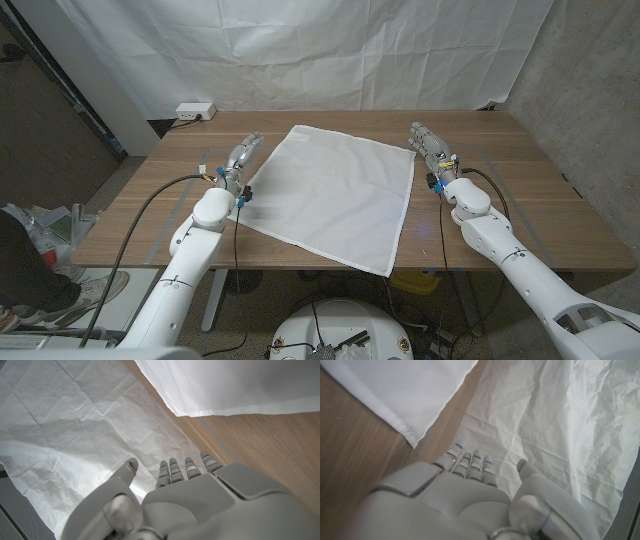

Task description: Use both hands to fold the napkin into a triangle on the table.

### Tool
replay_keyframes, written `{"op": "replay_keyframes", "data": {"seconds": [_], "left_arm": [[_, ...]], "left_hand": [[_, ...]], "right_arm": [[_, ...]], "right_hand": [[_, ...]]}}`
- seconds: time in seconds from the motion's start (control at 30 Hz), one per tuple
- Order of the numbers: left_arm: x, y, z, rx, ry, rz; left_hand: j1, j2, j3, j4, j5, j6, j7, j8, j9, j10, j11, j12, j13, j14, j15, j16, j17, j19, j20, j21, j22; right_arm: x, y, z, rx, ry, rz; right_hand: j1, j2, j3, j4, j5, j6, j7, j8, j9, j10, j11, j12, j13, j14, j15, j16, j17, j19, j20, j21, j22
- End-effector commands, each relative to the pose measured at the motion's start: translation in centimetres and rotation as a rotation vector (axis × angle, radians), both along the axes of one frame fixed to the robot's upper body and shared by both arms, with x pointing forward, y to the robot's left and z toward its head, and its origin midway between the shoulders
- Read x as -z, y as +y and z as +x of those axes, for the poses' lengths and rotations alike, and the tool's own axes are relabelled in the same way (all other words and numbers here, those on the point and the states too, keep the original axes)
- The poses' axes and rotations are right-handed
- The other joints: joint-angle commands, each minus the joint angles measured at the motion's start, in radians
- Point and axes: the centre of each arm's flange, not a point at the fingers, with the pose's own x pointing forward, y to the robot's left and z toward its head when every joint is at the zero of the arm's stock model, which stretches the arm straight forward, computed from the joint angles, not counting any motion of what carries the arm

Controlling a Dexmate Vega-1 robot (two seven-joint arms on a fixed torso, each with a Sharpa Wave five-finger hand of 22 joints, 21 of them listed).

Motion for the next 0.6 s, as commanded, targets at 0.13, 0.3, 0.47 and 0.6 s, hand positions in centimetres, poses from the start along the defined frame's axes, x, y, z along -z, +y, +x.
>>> {"op": "replay_keyframes", "data": {"seconds": [0.13, 0.3, 0.47, 0.6], "left_arm": [[0.6, 0.0, -2.7, -0.067, 0.021, 0.141], [1.0, -0.1, -3.1, -0.069, 0.044, 0.185], [1.4, -0.1, -3.8, -0.089, 0.063, 0.240], [1.7, 0.3, -4.7, -0.116, 0.093, 0.298]], "left_hand": [[0.016, 0.004, 0.007, -0.020, 0.006, 0.029, -0.017, 0.006, 0.002, 0.009, -0.010, 0.000, 0.005, 0.007, -0.001, 0.000, 0.003, -0.005, -0.008, -0.007, 0.002], [0.037, 0.011, 0.018, -0.048, 0.014, 0.064, -0.039, 0.009, 0.002, 0.026, -0.020, -0.001, 0.005, 0.017, -0.005, -0.001, 0.004, -0.011, -0.014, -0.013, 0.001], [0.050, 0.010, 0.021, -0.069, 0.016, 0.087, -0.027, 0.009, 0.003, 0.044, -0.023, 0.000, 0.005, 0.038, -0.011, 0.003, 0.004, -0.013, -0.014, -0.016, 0.001], [0.053, 0.009, 0.021, -0.076, 0.016, 0.092, -0.023, 0.007, 0.003, 0.052, -0.021, 0.000, 0.006, 0.038, -0.011, 0.001, 0.004, -0.013, -0.011, -0.016, 0.002]], "right_arm": [[-0.8, 0.1, -0.1, 0.082, -0.043, -0.071], [-0.8, 0.2, 0.0, 0.083, -0.041, -0.070], [-0.9, 0.4, -0.1, 0.083, -0.045, -0.074], [-1.2, 0.6, -0.1, 0.081, -0.050, -0.080]], "right_hand": [[0.018, 0.002, 0.006, -0.015, -0.004, 0.017, 0.005, -0.001, 0.005, 0.014, 0.006, -0.002, 0.005, 0.007, -0.003, 0.004, 0.000, 0.015, -0.017, 0.008, 0.004], [0.021, 0.003, 0.006, -0.019, -0.006, 0.019, 0.005, -0.002, 0.005, 0.016, 0.006, -0.004, 0.005, 0.009, -0.003, 0.004, 0.000, 0.017, -0.017, 0.007, 0.004], [0.024, 0.003, 0.006, -0.023, -0.007, 0.020, 0.005, -0.004, 0.005, 0.018, 0.004, -0.005, 0.005, 0.010, -0.003, 0.003, 0.001, 0.017, -0.018, 0.007, 0.004], [0.024, 0.004, 0.006, -0.025, -0.009, 0.020, 0.005, -0.005, 0.005, 0.020, 0.004, -0.006, 0.005, 0.010, -0.003, 0.003, 0.002, 0.017, -0.017, 0.006, 0.004]]}}
